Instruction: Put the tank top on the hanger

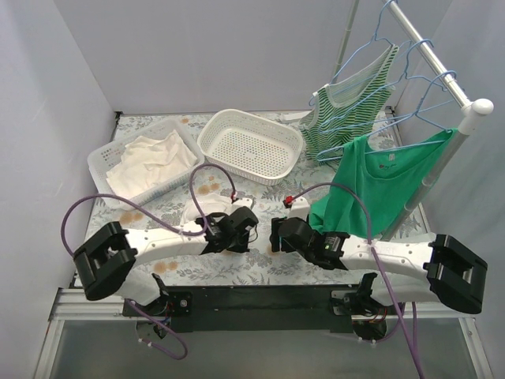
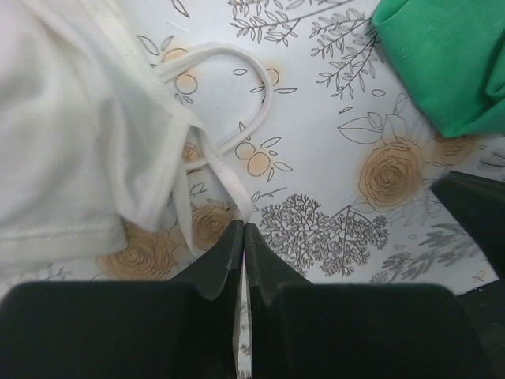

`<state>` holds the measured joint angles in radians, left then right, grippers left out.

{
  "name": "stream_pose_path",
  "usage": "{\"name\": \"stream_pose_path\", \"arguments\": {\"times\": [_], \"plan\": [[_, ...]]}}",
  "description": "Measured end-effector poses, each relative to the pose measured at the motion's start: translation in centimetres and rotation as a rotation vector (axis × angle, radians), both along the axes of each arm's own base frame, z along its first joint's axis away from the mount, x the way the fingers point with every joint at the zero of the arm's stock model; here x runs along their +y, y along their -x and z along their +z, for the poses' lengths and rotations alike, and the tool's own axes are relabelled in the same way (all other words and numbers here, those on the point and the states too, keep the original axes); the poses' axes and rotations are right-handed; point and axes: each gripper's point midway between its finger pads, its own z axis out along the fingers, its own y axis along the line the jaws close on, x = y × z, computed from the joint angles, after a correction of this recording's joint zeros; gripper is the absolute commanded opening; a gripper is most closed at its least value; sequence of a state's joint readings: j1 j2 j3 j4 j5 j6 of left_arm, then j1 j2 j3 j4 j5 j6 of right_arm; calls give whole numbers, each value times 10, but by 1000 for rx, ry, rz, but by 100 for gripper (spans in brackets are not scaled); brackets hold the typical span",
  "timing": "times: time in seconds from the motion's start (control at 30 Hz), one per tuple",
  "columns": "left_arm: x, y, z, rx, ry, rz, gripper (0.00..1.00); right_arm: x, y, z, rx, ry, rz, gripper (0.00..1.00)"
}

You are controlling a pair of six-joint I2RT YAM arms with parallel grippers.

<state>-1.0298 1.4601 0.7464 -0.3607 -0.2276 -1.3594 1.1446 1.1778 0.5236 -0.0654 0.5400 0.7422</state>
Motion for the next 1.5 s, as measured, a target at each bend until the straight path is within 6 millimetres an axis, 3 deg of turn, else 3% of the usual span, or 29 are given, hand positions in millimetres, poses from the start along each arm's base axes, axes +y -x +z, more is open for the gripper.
{"name": "stream_pose_path", "arguments": {"times": [0.07, 0.23, 0.33, 0.5, 0.67, 0.77, 0.8, 0.87, 0.97, 1.1, 1.2, 1.27, 1.37, 1.5], "plan": [[6, -2, 16, -26, 21, 24, 0, 6, -2, 2, -3, 5, 12, 71], [17, -20, 95, -163, 231, 122, 0, 31, -10, 7, 2, 13, 48, 69], [27, -26, 116, -199, 290, 173, 0, 51, -17, 8, 5, 12, 62, 67], [39, -27, 121, -199, 318, 226, 0, 76, -28, -6, 20, 43, 77, 57], [48, -24, 124, -200, 323, 249, 0, 82, -33, -30, 55, 92, 73, 48], [52, -23, 131, -211, 340, 255, 0, 83, -36, -36, 57, 105, 65, 28], [52, -23, 133, -216, 346, 257, 0, 86, -38, -36, 56, 105, 67, 13], [54, -22, 136, -224, 355, 261, 0, 93, -41, -38, 57, 110, 70, 1], [60, -23, 142, -243, 359, 280, 0, 102, -46, -37, 56, 124, 66, 1], [77, -26, 162, -307, 365, 336, 0, 95, -49, -31, 32, 196, 54, 1], [98, -33, 201, -418, 395, 404, 0, 88, -51, -10, -22, 252, 55, 1], [113, -38, 236, -510, 429, 451, 0, 93, -57, 22, -85, 257, 63, 1], [137, -45, 295, -667, 472, 517, 0, 112, -72, 95, -216, 191, 63, 1], [157, -52, 354, -830, 488, 563, 0, 122, -89, 202, -399, 91, 34, 1]]}}
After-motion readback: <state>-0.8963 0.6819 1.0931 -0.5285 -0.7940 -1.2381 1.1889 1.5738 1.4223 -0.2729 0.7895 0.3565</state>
